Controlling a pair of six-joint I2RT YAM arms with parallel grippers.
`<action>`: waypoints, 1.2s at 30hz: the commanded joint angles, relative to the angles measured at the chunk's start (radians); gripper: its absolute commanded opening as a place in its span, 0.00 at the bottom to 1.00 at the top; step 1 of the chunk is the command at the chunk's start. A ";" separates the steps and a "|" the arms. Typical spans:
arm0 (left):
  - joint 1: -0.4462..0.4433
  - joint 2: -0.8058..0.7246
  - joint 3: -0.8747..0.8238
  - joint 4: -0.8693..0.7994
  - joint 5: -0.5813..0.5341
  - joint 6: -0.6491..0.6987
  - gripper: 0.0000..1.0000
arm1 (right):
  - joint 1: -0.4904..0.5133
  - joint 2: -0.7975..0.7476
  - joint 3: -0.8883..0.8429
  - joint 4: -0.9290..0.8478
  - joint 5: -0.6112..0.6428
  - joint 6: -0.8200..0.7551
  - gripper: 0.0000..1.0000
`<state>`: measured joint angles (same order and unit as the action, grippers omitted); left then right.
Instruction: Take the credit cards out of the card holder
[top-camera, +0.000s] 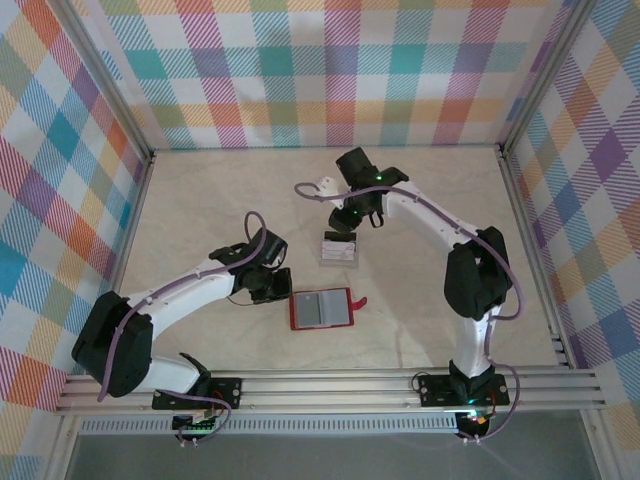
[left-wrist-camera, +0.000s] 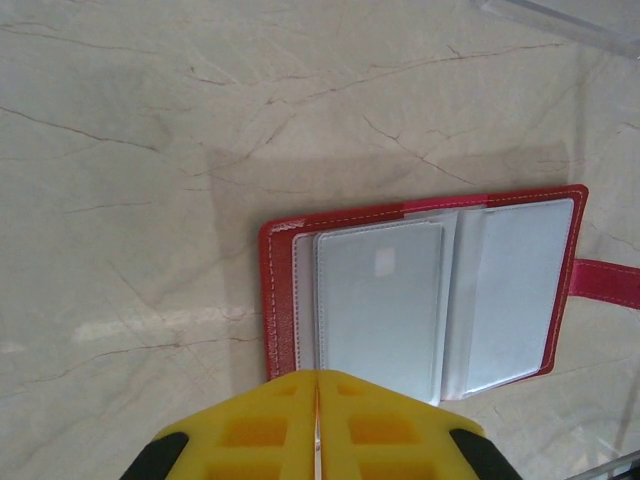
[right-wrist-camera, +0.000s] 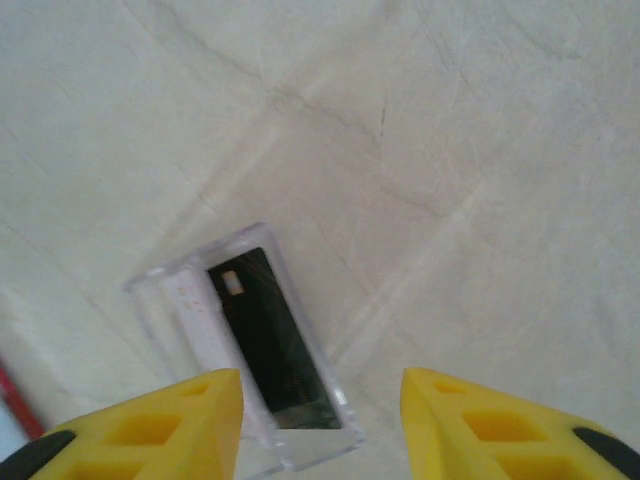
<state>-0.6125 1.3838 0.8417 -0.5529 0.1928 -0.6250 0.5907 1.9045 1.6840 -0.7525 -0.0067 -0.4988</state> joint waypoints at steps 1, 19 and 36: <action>0.007 0.015 -0.028 0.039 0.044 -0.012 0.09 | 0.019 -0.051 -0.062 -0.032 -0.104 0.304 0.43; 0.006 0.123 -0.132 0.150 0.123 -0.019 0.02 | 0.114 -0.301 -0.607 0.375 -0.489 1.241 0.30; 0.006 0.116 -0.173 0.139 0.110 -0.012 0.01 | 0.259 -0.076 -0.557 0.462 -0.485 1.351 0.19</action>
<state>-0.6117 1.4948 0.7029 -0.3893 0.3061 -0.6384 0.8307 1.8061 1.0912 -0.3191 -0.4885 0.8227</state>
